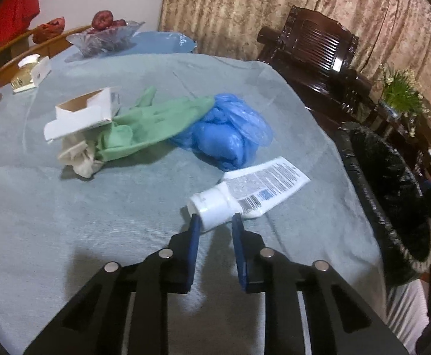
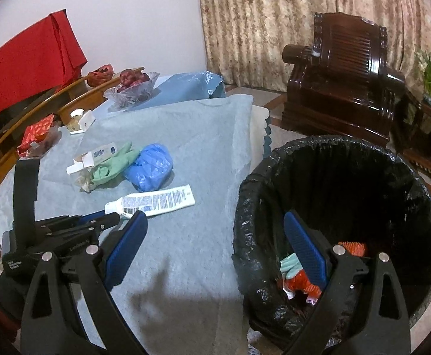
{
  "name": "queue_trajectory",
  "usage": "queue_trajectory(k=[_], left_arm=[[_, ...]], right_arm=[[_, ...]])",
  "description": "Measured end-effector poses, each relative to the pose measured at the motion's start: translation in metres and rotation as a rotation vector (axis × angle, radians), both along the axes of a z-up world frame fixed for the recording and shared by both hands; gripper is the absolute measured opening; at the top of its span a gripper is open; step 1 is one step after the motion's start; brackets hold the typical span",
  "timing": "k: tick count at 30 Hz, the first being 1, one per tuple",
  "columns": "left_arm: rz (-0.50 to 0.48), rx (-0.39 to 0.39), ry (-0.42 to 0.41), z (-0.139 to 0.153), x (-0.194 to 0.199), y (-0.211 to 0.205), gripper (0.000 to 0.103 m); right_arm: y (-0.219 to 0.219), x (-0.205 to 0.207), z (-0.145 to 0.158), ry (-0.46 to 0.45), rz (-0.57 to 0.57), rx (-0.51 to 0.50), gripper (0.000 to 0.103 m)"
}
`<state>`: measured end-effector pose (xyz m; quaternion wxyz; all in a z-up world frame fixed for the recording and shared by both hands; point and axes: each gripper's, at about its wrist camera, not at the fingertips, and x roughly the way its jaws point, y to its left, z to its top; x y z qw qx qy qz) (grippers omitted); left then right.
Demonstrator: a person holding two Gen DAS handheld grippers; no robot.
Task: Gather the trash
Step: 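Move both tools back to the table toward the white tube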
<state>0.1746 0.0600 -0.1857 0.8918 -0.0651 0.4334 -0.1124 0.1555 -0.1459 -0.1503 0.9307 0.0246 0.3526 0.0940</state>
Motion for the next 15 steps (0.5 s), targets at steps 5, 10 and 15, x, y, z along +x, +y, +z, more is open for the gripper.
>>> queue_trajectory(k=[5,10,15], left_arm=[[-0.082,-0.051,0.028,0.005,-0.013,-0.017,0.022],[-0.106,-0.012,-0.011,0.017,-0.023,-0.029,0.027],[-0.055,0.050,-0.052,0.025,-0.012,-0.021,0.050]], right_arm=[[-0.004,0.001,0.000,0.003,-0.015,0.004,0.091],[-0.006,0.000,0.000,0.002,-0.016,0.001,0.091],[-0.007,0.001,-0.001,0.004,-0.015,0.001,0.091]])
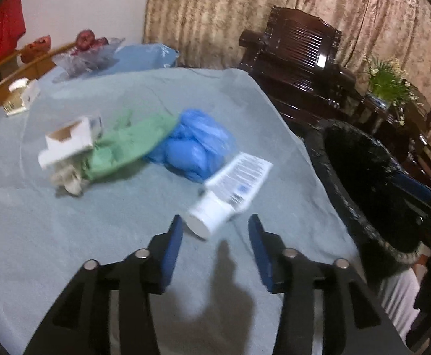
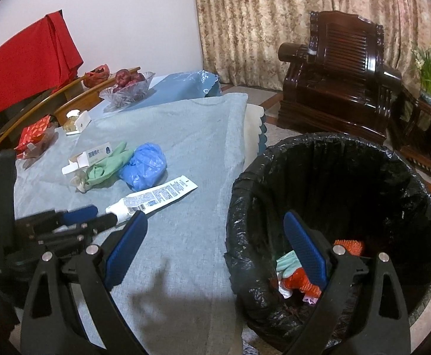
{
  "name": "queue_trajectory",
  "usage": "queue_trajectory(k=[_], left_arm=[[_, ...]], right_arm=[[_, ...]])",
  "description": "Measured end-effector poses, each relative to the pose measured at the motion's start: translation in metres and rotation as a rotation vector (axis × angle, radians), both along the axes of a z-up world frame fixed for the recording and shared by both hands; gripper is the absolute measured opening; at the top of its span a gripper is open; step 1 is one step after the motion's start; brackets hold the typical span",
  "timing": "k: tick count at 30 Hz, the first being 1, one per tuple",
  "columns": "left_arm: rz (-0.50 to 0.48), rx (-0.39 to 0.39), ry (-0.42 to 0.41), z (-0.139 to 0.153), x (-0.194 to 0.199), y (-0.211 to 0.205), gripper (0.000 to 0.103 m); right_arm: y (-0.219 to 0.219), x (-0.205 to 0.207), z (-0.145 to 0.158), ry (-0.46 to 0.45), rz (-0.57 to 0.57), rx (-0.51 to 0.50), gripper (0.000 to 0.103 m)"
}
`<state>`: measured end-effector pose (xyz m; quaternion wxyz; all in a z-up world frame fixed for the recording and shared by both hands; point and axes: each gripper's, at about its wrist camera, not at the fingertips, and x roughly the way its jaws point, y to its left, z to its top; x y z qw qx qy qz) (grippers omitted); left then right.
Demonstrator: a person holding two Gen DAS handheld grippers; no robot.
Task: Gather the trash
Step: 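Move both tools back to the table toward the white tube, then grasp the white tube with the left gripper and lift it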
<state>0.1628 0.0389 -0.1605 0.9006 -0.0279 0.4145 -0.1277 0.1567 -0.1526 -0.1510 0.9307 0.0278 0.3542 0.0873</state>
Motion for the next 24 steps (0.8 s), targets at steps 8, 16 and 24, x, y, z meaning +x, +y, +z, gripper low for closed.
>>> queue_trajectory(k=[8,16,24], left_arm=[[-0.049,0.033,0.051,-0.021,0.031,-0.007,0.061],[-0.059,0.035,0.058,-0.032,0.039,-0.015,0.056],[-0.026,0.021,0.023,-0.026,0.033,-0.012,0.031]], right_arm=[[0.005,0.011,-0.008,0.013,0.003,0.003,0.091],[0.005,0.021,-0.012,0.028,-0.004,0.000,0.091],[0.005,0.025,-0.016,0.039,-0.015,-0.004,0.091]])
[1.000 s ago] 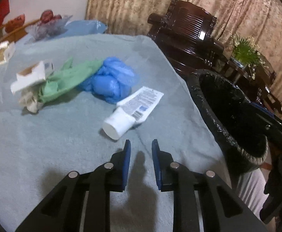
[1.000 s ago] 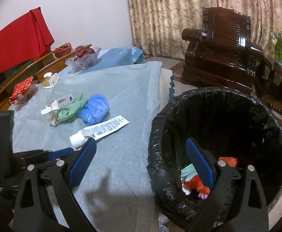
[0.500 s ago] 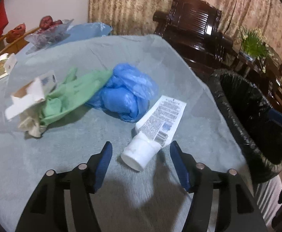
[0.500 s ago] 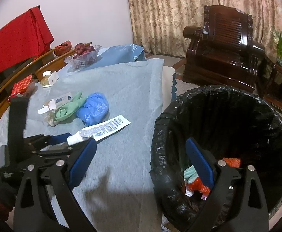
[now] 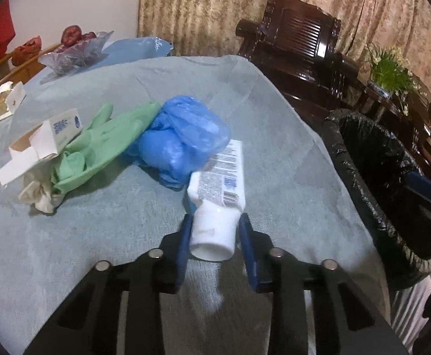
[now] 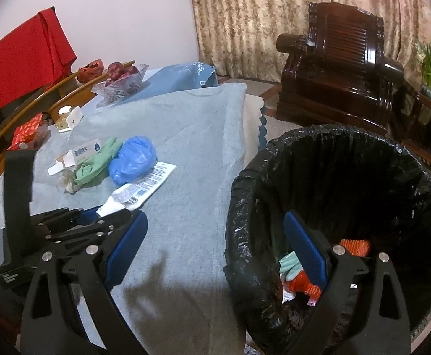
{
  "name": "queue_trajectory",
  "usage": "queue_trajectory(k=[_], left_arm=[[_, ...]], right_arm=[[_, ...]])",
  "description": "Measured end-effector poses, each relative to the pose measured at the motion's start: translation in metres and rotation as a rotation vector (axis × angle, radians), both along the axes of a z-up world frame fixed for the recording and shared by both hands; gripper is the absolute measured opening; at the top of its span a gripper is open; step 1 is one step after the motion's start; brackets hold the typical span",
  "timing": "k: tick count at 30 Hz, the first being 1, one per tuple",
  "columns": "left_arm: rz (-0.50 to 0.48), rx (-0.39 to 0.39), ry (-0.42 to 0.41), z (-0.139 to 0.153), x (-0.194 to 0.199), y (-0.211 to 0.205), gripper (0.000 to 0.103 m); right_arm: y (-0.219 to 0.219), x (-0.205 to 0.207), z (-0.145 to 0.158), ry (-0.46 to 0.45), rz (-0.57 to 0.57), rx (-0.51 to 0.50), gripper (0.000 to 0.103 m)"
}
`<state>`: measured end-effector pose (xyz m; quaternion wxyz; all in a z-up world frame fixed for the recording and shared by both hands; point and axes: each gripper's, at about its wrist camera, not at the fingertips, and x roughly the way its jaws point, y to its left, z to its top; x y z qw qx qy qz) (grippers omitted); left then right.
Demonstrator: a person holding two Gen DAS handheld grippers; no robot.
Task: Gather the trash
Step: 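Grasp the white tube with the left gripper and lift it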
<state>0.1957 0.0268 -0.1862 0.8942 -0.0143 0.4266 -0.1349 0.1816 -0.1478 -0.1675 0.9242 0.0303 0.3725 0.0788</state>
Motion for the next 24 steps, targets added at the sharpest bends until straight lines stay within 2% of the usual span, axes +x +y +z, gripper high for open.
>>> queue_trajectory(k=[6,16,24], left_arm=[[0.040,-0.027,-0.037,0.017,-0.018,0.007,0.030],[0.038,-0.072,-0.072,0.046,-0.051,0.016,0.030],[0.056,-0.118,-0.136,0.074,-0.069,0.030,0.030]], right_arm=[[0.003,0.001,0.001,-0.011,0.009,-0.006,0.091],[0.014,-0.001,0.010,-0.033,0.032,-0.012,0.091],[0.027,-0.003,0.021,-0.058,0.056,-0.024,0.091]])
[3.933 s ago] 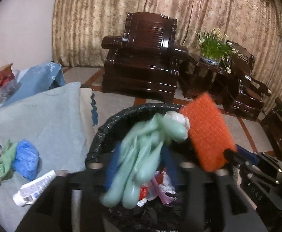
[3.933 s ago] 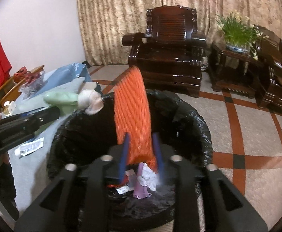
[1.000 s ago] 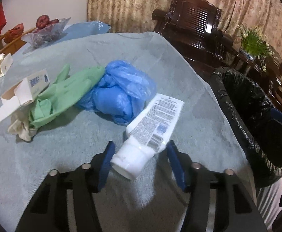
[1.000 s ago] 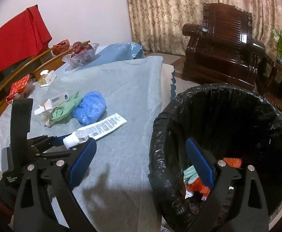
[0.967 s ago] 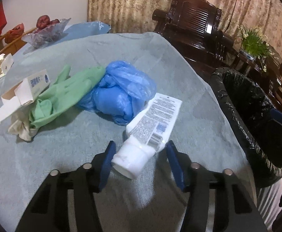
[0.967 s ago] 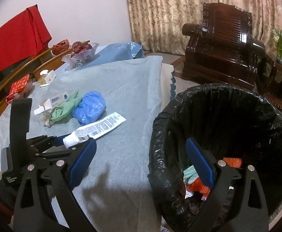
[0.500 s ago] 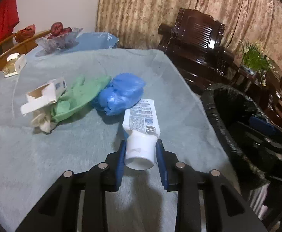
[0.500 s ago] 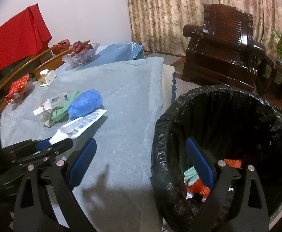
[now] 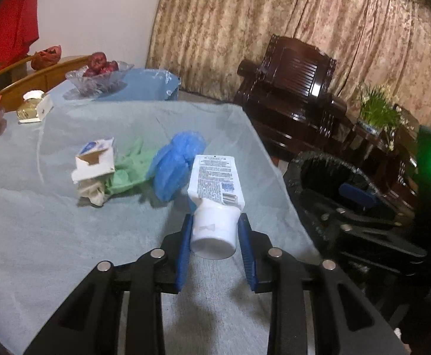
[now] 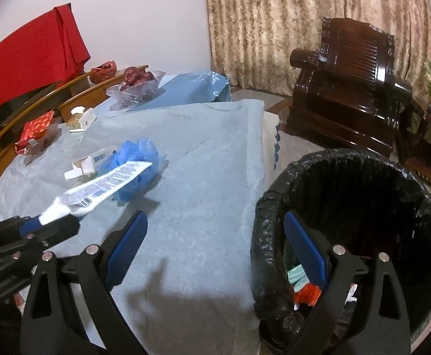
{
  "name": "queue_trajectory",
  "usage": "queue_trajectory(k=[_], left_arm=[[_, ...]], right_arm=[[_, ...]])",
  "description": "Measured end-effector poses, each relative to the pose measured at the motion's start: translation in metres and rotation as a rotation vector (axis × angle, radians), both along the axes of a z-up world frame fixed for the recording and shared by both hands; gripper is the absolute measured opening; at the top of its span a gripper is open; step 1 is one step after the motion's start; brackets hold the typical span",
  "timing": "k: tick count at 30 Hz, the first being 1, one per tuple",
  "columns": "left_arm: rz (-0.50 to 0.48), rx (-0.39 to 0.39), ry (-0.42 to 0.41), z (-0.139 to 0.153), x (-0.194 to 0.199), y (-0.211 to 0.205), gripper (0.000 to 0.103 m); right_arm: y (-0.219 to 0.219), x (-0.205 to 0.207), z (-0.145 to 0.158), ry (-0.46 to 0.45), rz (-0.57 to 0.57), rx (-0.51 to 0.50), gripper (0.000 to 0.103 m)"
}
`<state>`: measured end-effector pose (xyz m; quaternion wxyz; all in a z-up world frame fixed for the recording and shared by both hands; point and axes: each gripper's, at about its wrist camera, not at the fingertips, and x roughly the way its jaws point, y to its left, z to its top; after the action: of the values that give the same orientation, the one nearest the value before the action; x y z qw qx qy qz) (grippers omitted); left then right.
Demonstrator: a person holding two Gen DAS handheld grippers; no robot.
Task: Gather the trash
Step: 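Grasp the white tube with the left gripper and lift it, then grasp the blue plastic bag with the right gripper while the left gripper holds the tube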
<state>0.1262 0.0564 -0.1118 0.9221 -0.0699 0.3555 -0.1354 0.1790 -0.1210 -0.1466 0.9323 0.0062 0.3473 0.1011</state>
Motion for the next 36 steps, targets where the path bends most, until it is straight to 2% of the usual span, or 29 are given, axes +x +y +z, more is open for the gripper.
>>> queue_trajectory(k=[4,8,17,21,26,30,35,36], left_arm=[[0.011,-0.024,-0.048,0.016,-0.008,0.007,0.030],[0.041,-0.006,-0.092,0.024,-0.012,0.018,0.030],[0.182,0.080,-0.100,0.007,0.004,0.054,0.030],[0.221,0.090,-0.087,-0.003,0.010,0.066,0.030],[0.237,0.108,-0.087,-0.009,0.016,0.072,0.030],[0.236,0.111,-0.083,-0.014,0.023,0.071,0.030],[0.230,0.109,-0.073,-0.019,0.030,0.069,0.030],[0.228,0.109,-0.070,-0.020,0.031,0.069,0.030]], right_arm=[[0.007,0.001,0.005,-0.011,0.010,-0.007,0.091],[0.019,0.006,0.009,-0.019,0.030,-0.011,0.091],[0.065,0.030,0.001,-0.021,0.112,-0.017,0.091],[0.085,0.043,-0.014,0.000,0.148,-0.027,0.087],[0.094,0.064,-0.034,0.046,0.133,-0.035,0.084],[0.099,0.078,-0.050,0.088,0.124,-0.046,0.078],[0.101,0.088,-0.065,0.143,0.145,-0.031,0.061],[0.102,0.088,-0.065,0.147,0.160,-0.024,0.054]])
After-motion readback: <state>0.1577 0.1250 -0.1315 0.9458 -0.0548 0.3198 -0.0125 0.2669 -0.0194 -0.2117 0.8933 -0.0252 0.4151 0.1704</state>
